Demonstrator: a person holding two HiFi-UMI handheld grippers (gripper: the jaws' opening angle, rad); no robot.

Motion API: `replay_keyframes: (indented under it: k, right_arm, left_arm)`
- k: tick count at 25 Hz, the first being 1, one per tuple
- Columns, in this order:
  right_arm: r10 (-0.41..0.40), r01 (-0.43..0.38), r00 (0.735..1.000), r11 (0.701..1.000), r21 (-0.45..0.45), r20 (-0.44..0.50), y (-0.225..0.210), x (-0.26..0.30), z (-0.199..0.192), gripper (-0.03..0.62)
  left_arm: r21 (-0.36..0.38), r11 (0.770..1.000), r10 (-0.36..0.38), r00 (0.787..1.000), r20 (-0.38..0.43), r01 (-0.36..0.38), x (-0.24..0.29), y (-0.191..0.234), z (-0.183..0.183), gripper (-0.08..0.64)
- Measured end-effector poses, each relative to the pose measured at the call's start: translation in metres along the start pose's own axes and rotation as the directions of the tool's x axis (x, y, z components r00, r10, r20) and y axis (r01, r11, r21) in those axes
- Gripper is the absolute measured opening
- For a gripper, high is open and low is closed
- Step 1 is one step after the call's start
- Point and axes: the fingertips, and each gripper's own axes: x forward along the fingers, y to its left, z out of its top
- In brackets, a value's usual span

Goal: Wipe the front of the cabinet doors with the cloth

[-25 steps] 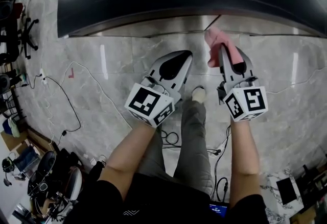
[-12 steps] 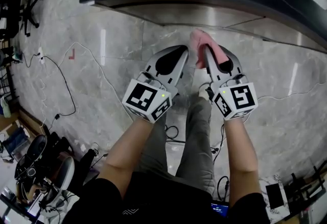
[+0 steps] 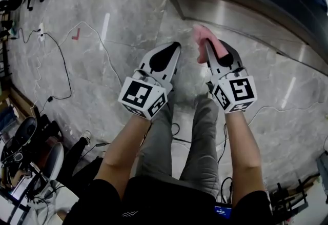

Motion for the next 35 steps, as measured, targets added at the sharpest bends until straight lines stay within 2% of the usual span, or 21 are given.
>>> replay_keyframes:
  k: [8,13,19,24,35]
  right_arm:
    - [-0.023,0.023,1.000,0.999,-0.038,0.017,-0.001,0.059,0.000,0.044]
    - [-0.068,0.070,0.995,0.997,-0.024,0.069,-0.015,0.066,0.014,0.044]
    - [-0.097,0.099,0.992,0.995,-0.021,0.083,-0.027,0.055,0.016,0.044]
    - [-0.138,0.139,0.985,0.990,-0.006,0.103,-0.052,0.022,0.015,0.044]
    - [-0.267,0.261,0.952,0.963,0.059,0.148,-0.135,-0.075,0.015,0.044]
  left_arm:
    - [-0.026,0.998,0.061,0.998,0.003,-0.061,-0.006,0.054,-0.016,0.014]
    - [-0.015,0.999,0.036,0.999,0.012,-0.036,0.006,0.055,-0.010,0.014]
    - [0.001,1.000,0.007,1.000,-0.012,-0.007,0.017,0.047,-0.012,0.014]
    - [0.019,0.999,-0.029,0.999,-0.027,0.030,0.036,0.017,-0.016,0.014]
    - [0.042,0.988,-0.148,0.988,-0.050,0.150,0.092,-0.095,-0.021,0.014]
